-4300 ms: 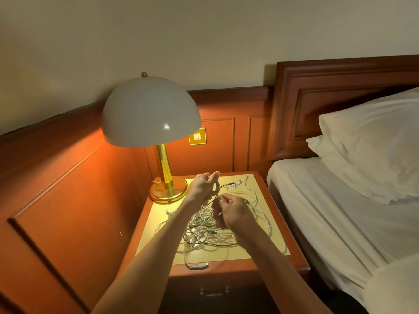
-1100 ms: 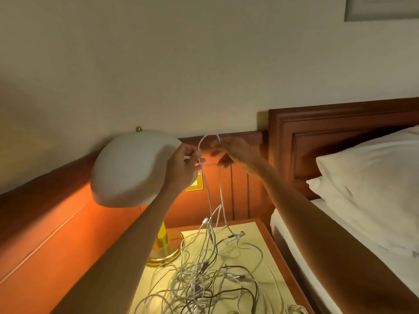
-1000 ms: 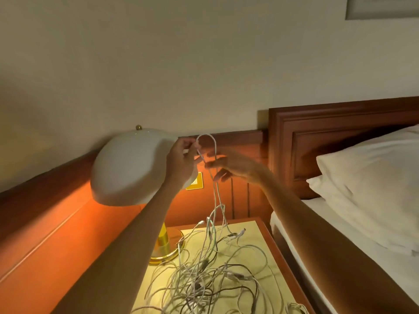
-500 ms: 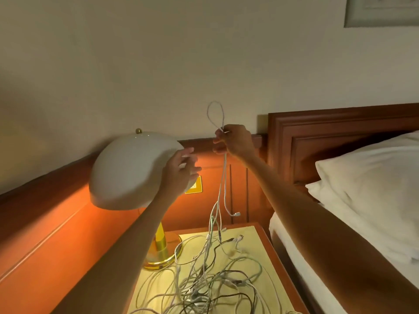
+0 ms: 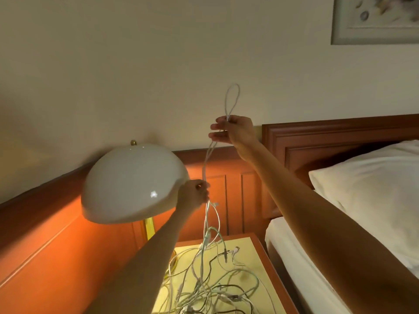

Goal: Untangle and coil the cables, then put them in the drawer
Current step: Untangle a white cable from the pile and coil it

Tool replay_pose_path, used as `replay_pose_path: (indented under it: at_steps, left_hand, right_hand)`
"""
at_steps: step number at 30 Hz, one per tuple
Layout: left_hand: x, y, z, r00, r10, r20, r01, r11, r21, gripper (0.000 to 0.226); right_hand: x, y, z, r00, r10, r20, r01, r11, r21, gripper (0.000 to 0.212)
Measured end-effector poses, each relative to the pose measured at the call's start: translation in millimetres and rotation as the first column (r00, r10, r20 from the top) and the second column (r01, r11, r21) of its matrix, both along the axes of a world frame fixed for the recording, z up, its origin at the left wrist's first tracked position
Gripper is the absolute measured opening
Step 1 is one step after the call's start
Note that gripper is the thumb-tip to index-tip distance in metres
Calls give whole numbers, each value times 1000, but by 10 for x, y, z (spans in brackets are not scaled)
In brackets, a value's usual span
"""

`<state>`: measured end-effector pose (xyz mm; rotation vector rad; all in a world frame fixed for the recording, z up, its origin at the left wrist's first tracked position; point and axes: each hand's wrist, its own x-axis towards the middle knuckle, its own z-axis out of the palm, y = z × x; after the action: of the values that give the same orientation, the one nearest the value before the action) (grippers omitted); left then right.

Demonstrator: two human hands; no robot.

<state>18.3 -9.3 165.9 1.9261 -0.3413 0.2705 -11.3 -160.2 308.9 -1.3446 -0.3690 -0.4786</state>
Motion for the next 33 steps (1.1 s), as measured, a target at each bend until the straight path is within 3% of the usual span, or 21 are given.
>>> replay_pose_path:
  at_steps: [4, 15, 19, 22, 26, 29, 33]
  left_hand:
    - [122, 149, 293, 978, 87, 191, -76, 995, -66, 18]
    - [-86, 251, 501, 957, 67, 282, -28, 989, -142, 14]
    - [-158, 214, 656, 961, 16, 275, 23, 990, -138, 14]
    - [-168, 208, 713, 969, -3, 247, 48, 983, -177, 14]
    - [-268, 102, 711, 973, -182, 141, 210, 952, -224, 20]
    - [-317, 33, 724, 976, -189, 112, 210, 950, -230, 23]
    - [-358, 82, 794, 996, -84, 28, 87, 987, -136, 20]
  right_hand:
    - [39, -169, -37, 1000, -12, -19, 14, 995, 98, 10]
    - [85, -319, -359, 993, 53, -106, -36, 986, 160, 18]
    - [82, -342, -494, 991, 44, -123, -20, 982, 187, 15]
    - [63, -270, -713, 979, 52, -198, -32, 994, 106, 22]
    - [-64, -99, -1076, 948, 150, -281, -155, 988, 5, 26]
    - [-105, -59, -1232, 930, 226, -289, -246, 969, -34, 26]
    - [-123, -143, -1137, 964, 135, -228, -154, 986, -65, 25]
